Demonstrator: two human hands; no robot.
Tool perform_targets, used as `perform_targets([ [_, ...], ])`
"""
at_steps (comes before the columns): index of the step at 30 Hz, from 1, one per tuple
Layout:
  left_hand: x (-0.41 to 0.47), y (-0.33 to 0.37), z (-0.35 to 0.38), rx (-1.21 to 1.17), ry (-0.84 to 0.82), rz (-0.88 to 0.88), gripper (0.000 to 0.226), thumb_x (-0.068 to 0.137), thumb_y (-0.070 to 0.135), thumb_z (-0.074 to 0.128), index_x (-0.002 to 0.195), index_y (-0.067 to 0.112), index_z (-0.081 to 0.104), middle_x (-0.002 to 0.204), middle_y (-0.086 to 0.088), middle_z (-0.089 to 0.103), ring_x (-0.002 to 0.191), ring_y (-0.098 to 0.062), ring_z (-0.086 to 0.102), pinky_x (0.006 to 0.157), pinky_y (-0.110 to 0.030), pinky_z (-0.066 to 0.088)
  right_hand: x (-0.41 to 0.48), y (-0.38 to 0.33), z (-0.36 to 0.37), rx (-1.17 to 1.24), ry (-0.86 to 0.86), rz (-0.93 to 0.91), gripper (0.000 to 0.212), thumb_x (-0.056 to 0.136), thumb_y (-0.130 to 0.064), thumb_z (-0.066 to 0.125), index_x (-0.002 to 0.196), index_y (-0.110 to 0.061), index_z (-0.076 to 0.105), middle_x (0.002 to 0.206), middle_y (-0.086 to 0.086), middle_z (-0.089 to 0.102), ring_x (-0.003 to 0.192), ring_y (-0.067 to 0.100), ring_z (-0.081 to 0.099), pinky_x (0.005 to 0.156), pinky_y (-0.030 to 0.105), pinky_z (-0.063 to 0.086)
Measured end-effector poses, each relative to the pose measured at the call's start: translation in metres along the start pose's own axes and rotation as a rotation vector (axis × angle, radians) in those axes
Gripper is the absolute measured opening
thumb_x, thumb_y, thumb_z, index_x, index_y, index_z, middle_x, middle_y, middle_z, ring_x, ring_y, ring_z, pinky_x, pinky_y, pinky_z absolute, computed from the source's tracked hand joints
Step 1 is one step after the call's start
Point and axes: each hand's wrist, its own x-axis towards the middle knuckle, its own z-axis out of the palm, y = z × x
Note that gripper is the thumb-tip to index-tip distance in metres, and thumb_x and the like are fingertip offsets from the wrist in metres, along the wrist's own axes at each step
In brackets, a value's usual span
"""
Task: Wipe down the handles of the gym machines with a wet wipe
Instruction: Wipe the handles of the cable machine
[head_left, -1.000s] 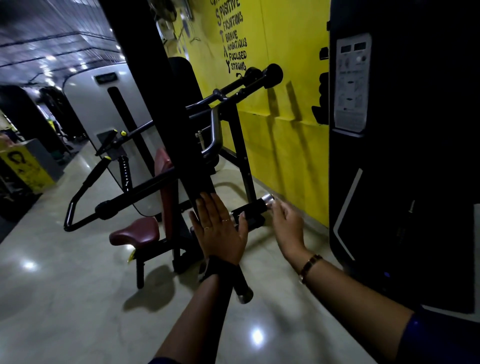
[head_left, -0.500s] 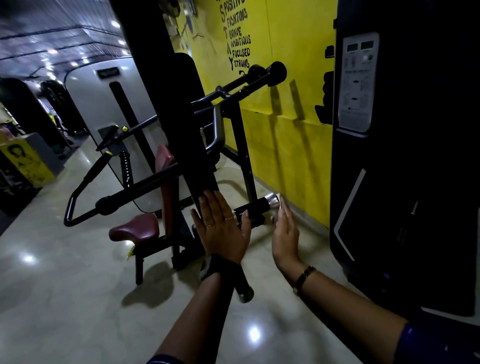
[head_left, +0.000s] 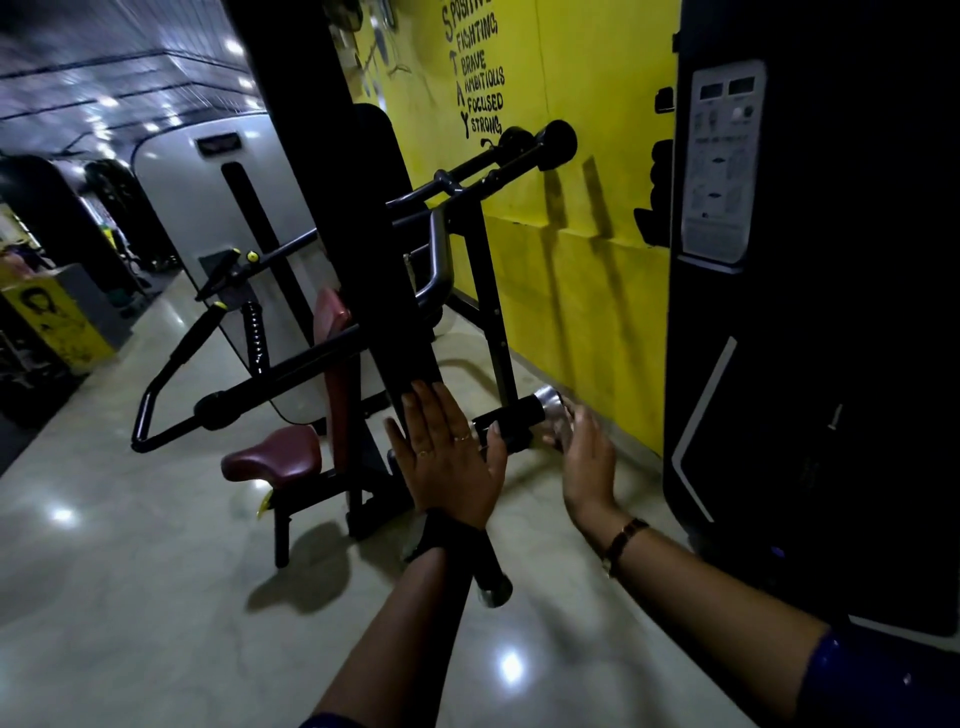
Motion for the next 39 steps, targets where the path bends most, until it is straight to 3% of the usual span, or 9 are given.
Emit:
perform_targets([
  [4, 0.001, 0.002, 0.002, 0.012, 0.002, -0.020, 0.093, 0.089, 0.051, 0.043, 0.153, 0.003, -0.005, 0.161, -0.013, -0.016, 0.150, -0.027, -0.009, 0.120, -0.048, 0.002, -0.021, 0.032, -0.009, -0.218, -0.178, -0.372, 0.053, 0.102, -0.029, 0.030, 0.151, -0.009, 0.022, 0.156, -0.003, 0.025, 0.143, 0.002, 0.024, 0.113, 0.015, 0.024],
  [8, 0.000, 0.001, 0.003, 0.009, 0.000, -0.010, 0.094, 0.089, 0.051, 0.044, 0.153, 0.002, -0.004, 0.161, -0.014, -0.016, 0.150, -0.027, -0.009, 0.121, -0.048, 0.001, -0.009, 0.040, -0.011, -0.568, -0.280, -0.624, 0.061, 0.101, -0.030, 0.027, 0.153, -0.004, 0.008, 0.162, 0.007, -0.001, 0.149, 0.021, 0.000, 0.121, 0.029, 0.005],
  [11, 0.000, 0.001, 0.003, 0.017, -0.013, -0.015, 0.093, 0.089, 0.050, 0.046, 0.153, 0.001, 0.001, 0.162, -0.018, -0.005, 0.150, -0.029, -0.006, 0.121, -0.047, 0.001, 0.010, 0.036, -0.011, -0.771, -0.232, -0.748, 0.059, 0.101, -0.034, 0.028, 0.152, -0.005, 0.018, 0.162, 0.009, 0.007, 0.149, 0.024, 0.001, 0.120, 0.033, 0.006],
  [14, 0.000, 0.001, 0.003, 0.018, -0.030, -0.021, 0.088, 0.088, 0.050, 0.048, 0.150, -0.001, 0.012, 0.153, -0.024, 0.016, 0.146, -0.032, 0.006, 0.119, -0.049, 0.005, 0.031, 0.020, -0.007, -0.901, -0.179, -0.803, 0.050, 0.099, -0.036, 0.029, 0.137, -0.010, 0.049, 0.146, 0.007, 0.044, 0.142, 0.024, 0.028, 0.112, 0.034, 0.019],
  [18, 0.001, 0.001, 0.001, -0.008, -0.012, -0.018, 0.093, 0.089, 0.050, 0.046, 0.154, 0.002, 0.000, 0.159, -0.021, 0.003, 0.148, -0.031, 0.003, 0.120, -0.048, 0.004, 0.058, -0.012, 0.002, -0.835, -0.313, -0.472, 0.051, 0.100, -0.045, 0.025, 0.090, -0.013, 0.064, 0.090, 0.007, 0.065, 0.091, 0.029, 0.060, 0.075, 0.033, 0.038],
  [25, 0.000, 0.000, -0.002, -0.027, -0.020, -0.004, 0.092, 0.090, 0.051, 0.042, 0.154, 0.004, -0.006, 0.161, -0.012, -0.017, 0.150, -0.026, -0.010, 0.121, -0.046, -0.001, 0.045, -0.030, 0.007, -0.061, -0.218, 0.503, 0.056, 0.100, -0.056, 0.027, 0.094, -0.010, 0.059, 0.094, 0.014, 0.063, 0.079, 0.026, 0.062, 0.061, 0.033, 0.052],
  [28, 0.001, -0.001, -0.001, -0.040, -0.018, 0.006, 0.091, 0.091, 0.051, 0.041, 0.154, 0.004, -0.006, 0.161, -0.011, -0.017, 0.150, -0.026, -0.010, 0.121, -0.046, 0.000, 0.040, -0.038, 0.005, 0.402, -0.122, 0.804, 0.059, 0.101, -0.052, 0.025, 0.087, -0.003, 0.057, 0.082, 0.019, 0.063, 0.077, 0.028, 0.059, 0.070, 0.041, 0.056],
  [33, -0.001, -0.002, 0.000, -0.054, -0.030, -0.003, 0.089, 0.092, 0.050, 0.041, 0.154, 0.005, -0.006, 0.161, -0.010, -0.017, 0.150, -0.025, -0.009, 0.120, -0.047, 0.005, 0.037, -0.060, 0.002, 0.573, -0.057, 0.884, 0.054, 0.101, -0.042, 0.030, 0.123, 0.004, 0.047, 0.122, 0.026, 0.050, 0.122, 0.039, 0.050, 0.099, 0.048, 0.044],
  [39, 0.000, -0.001, -0.002, -0.048, -0.029, -0.005, 0.090, 0.091, 0.050, 0.041, 0.154, 0.005, -0.005, 0.161, -0.011, -0.017, 0.150, -0.025, -0.009, 0.121, -0.045, 0.002, 0.024, -0.054, 0.014, 0.579, 0.069, 0.841, 0.046, 0.098, -0.040, 0.027, 0.087, -0.009, 0.059, 0.092, 0.016, 0.057, 0.081, 0.029, 0.056, 0.080, 0.041, 0.055],
])
